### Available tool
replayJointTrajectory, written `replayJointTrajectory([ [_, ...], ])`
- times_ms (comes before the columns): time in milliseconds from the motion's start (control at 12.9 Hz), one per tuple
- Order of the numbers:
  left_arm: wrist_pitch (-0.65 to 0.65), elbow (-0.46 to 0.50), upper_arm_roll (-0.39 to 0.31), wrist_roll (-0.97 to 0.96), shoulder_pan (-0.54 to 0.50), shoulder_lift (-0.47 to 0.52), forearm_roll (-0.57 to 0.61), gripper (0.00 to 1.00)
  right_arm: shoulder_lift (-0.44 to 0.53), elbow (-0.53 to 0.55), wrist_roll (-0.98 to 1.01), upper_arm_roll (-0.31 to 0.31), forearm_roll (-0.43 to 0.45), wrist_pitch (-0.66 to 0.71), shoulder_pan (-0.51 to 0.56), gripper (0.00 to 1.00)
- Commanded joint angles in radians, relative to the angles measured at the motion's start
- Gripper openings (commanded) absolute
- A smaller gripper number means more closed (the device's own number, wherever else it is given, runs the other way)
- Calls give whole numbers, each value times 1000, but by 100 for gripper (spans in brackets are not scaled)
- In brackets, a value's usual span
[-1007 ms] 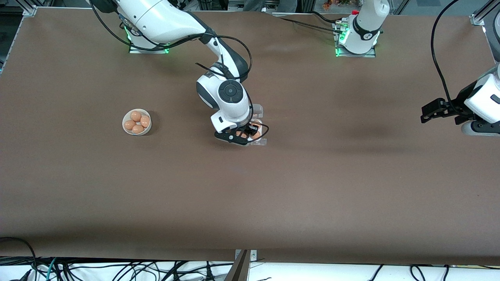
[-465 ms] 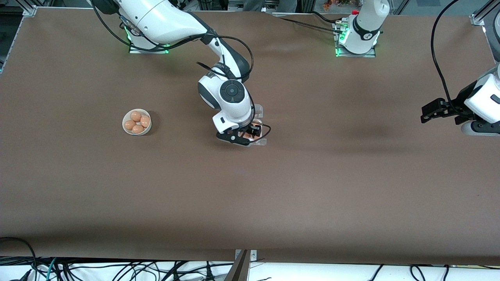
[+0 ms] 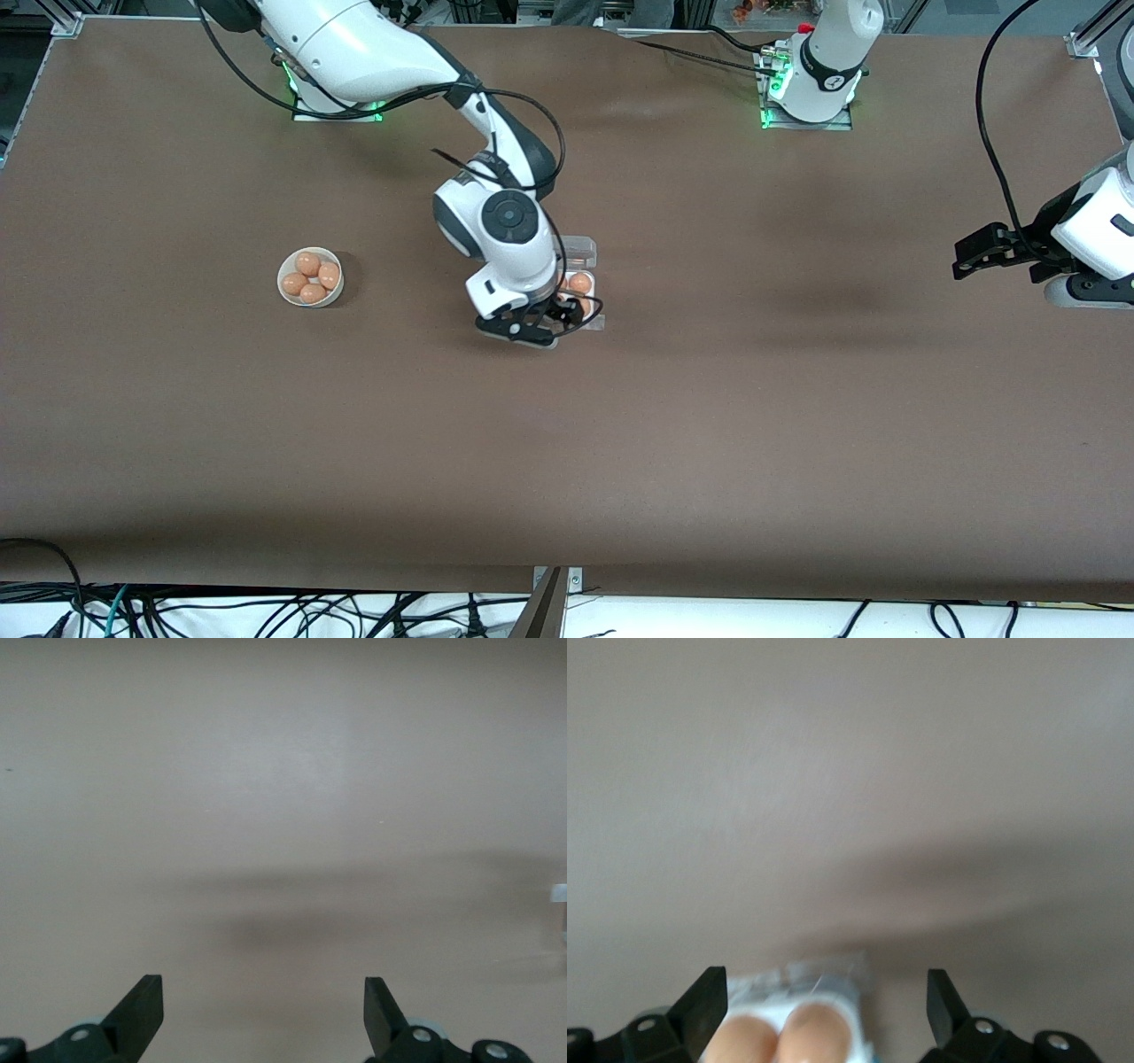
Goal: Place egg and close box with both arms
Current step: 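Withdraw the right gripper while the left gripper reaches the carton lid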
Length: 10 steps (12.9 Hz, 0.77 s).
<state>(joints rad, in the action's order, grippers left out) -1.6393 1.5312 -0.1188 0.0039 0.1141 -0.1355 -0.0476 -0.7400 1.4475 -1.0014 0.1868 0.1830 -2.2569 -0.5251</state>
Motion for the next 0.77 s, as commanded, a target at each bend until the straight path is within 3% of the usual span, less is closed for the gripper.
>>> replayJointTrajectory([
  [0,12,-29,5,-108,25,-12,-76,100,56,1,99,0,7,77,63,100],
  [465,21,-23,4,-292,171,-12,-115,98,174,-1,346,-1,-29,298,233,100],
  [697,53,-28,4,-542,320,-41,-207,67,270,20,506,-42,-77,347,290,100],
])
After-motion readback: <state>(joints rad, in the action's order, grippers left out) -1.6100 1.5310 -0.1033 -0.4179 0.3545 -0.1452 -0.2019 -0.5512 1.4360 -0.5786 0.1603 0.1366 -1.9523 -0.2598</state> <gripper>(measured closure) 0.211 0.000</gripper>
